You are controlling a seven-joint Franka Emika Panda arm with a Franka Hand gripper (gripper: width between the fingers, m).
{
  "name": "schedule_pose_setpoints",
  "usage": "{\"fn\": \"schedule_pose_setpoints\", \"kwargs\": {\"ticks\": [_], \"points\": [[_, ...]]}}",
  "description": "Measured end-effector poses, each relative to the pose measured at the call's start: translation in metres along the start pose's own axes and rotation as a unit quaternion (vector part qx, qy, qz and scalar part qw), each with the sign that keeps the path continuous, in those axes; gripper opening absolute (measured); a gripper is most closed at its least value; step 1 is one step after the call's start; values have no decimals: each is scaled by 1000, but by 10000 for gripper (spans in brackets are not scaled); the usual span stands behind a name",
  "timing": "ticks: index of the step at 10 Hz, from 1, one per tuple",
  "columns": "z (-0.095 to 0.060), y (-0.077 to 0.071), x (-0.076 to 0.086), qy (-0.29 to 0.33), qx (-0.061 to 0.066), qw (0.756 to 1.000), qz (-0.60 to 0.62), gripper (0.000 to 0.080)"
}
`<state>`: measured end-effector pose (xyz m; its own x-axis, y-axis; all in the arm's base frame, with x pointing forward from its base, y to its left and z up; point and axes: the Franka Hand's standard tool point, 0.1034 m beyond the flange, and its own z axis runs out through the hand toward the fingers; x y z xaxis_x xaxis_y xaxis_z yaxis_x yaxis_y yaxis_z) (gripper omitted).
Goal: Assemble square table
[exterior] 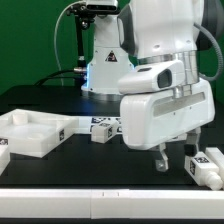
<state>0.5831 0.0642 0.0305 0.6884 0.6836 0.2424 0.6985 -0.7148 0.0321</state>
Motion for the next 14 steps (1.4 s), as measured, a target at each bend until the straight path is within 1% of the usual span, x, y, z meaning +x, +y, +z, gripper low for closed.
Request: {"fn": "schedule_pose_setpoints", "kwargs": {"ticks": [2, 3, 4, 5, 6, 7, 8, 9, 12, 14], "points": [[2, 15, -16, -4, -4, 1000, -16, 649], [0, 21, -20, -6, -4, 1000, -18, 649], [-4, 17, -15, -10, 1, 1000, -6, 649], [-14, 8, -3, -25, 16, 1000, 5, 649], [-23, 7, 8, -35, 26, 999, 10, 649], [-23, 5, 17, -33, 26, 999, 20, 649], [-18, -4, 21, -33, 29, 999, 23, 649], [-12, -10, 27, -26, 26, 999, 22, 649], [4, -11, 26, -26, 32, 999, 25, 649], [10, -9, 22, -28, 35, 999, 25, 649]]}}
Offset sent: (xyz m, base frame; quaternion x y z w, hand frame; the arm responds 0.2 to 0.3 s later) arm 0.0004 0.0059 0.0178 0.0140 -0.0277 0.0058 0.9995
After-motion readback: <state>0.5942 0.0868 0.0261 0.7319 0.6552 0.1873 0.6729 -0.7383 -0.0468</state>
